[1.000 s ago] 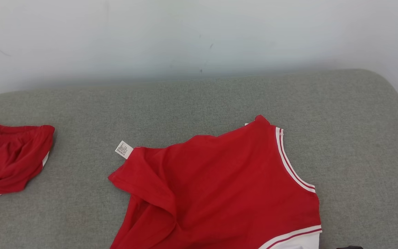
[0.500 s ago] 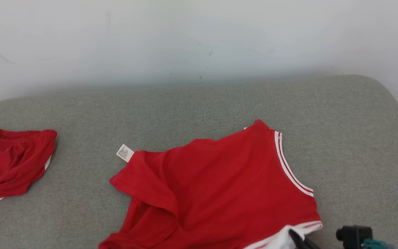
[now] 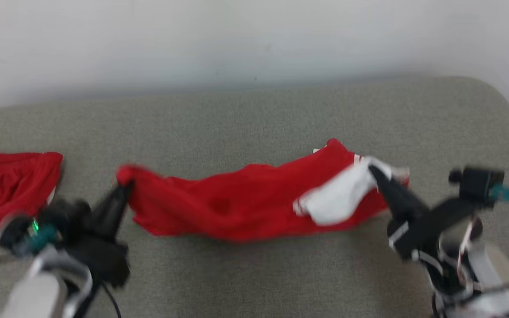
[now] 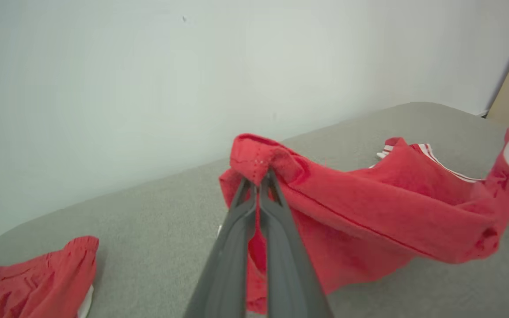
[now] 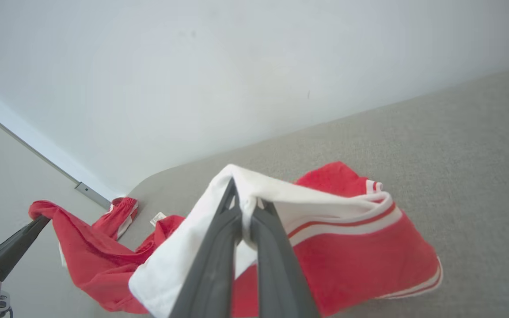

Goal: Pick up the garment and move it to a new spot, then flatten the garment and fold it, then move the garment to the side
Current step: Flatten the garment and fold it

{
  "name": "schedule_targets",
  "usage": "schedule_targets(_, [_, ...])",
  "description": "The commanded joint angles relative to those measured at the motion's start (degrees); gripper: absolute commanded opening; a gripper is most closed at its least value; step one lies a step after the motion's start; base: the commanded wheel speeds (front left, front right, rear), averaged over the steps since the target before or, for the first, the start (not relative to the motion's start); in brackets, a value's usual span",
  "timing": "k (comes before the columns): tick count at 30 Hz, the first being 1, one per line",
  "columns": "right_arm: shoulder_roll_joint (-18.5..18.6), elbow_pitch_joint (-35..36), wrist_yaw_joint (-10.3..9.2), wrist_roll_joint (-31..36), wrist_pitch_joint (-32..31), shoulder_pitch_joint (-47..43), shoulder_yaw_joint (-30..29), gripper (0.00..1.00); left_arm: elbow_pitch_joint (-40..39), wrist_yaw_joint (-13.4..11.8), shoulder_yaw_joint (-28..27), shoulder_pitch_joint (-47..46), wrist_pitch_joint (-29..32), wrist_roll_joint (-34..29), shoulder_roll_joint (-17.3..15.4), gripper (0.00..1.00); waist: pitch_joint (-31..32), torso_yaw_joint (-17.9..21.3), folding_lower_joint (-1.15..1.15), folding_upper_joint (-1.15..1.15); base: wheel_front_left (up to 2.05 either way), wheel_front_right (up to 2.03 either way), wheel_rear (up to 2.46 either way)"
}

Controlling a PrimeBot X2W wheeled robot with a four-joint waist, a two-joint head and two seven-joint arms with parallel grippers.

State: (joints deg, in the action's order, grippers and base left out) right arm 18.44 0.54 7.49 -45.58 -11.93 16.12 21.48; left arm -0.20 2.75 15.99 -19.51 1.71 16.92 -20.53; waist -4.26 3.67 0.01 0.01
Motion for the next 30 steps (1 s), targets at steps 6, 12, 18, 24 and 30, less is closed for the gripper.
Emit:
schedule_targets(6, [-3.6, -11.0, 0.0, -4.0, -2.0, 20.4, -1.7, 0.0, 5.7, 3.7, 0.2, -19.1, 5.4, 1.5, -3.9, 0.0, -7.3, 1.0, -0.01, -0.01, 0.0, 0.0, 0.0])
schedule_targets(12, [-5.9, -24.7, 0.0, -6.4, -4.5, 41.1, -4.3, 0.0, 14.8, 4.5, 2.7, -38.8, 8.8, 4.3, -5.2, 0.0, -12.6, 0.7, -0.01, -0.01, 0.0, 0.0, 0.0])
schedule_targets(18, [-8.7, -38.7, 0.01, -6.9, -4.2, 60.1, -8.4, 0.0, 25.6, 4.6, 2.8, -55.5, 10.3, 7.6, -4.0, 0.0, -15.0, 1.5, -0.01, -0.01, 0.0, 0.0, 0.0])
schedule_targets(24, [-10.7, -51.1, 0.01, -4.7, -1.3, 76.6, -10.9, 0.0, 34.7, 4.6, 2.3, -69.0, 10.6, 8.1, -2.6, 0.0, -14.9, 3.0, -0.01, -0.01, 0.0, 0.0, 0.0])
schedule_targets(30, [-10.1, -57.4, 0.01, -0.4, 3.3, 87.2, -9.3, 0.0, 40.3, 4.6, 3.3, -78.6, 8.0, 7.2, -0.7, 0.0, -15.1, 4.0, -0.01, -0.01, 0.0, 0.0, 0.0])
